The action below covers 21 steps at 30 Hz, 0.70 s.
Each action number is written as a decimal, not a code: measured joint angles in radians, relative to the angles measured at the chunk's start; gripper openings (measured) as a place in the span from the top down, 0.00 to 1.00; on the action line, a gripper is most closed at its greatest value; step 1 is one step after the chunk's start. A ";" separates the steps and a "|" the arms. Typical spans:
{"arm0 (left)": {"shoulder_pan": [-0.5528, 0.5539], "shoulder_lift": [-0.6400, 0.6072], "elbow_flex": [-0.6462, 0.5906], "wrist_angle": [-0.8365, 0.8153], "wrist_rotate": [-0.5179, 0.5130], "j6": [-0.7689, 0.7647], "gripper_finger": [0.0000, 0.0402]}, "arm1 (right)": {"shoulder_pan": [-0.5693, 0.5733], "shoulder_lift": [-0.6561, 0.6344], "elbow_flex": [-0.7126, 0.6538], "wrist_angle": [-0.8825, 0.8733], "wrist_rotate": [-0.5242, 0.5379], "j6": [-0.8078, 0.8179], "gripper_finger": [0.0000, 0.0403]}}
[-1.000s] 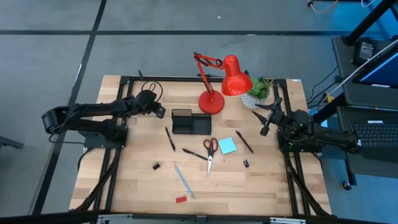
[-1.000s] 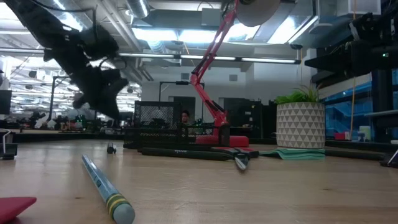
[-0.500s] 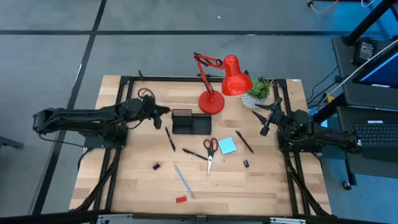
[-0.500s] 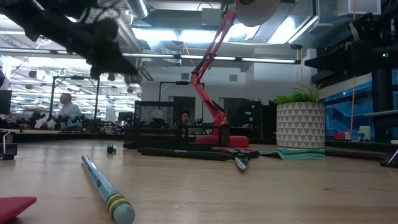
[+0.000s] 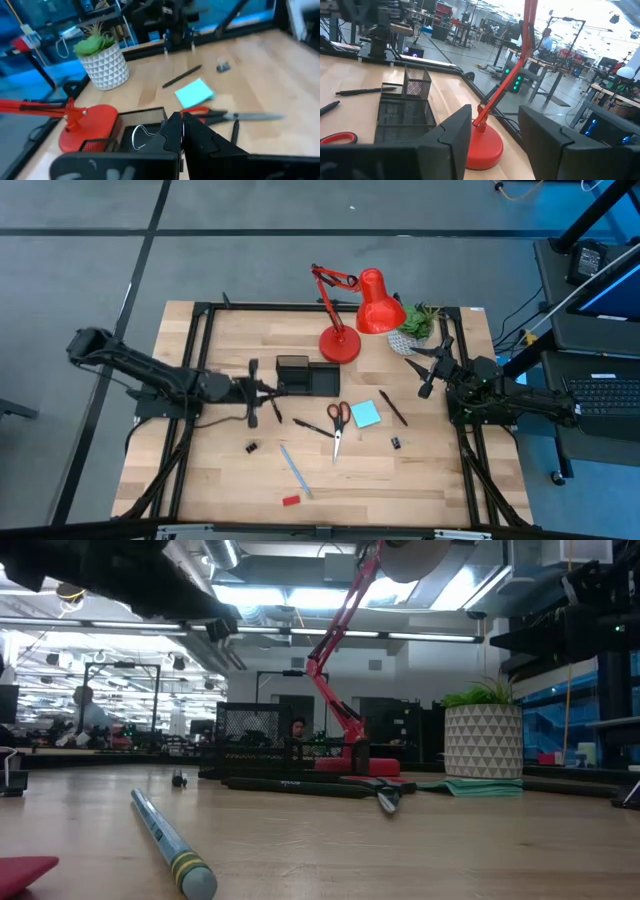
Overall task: Pick and place office supplies into organizer
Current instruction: Put the top black binder clip into the black desk organizer
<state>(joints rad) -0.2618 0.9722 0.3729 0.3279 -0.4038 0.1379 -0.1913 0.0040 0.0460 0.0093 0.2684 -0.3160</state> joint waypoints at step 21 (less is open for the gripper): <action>-0.068 0.420 0.000 0.121 -0.397 -0.035 0.99 | 0.000 0.000 0.000 0.000 0.000 0.050 0.59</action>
<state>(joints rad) -0.3295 1.3921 0.3733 0.4494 -0.8006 0.1029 -0.1913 0.0040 0.0460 0.0093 0.2685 -0.2657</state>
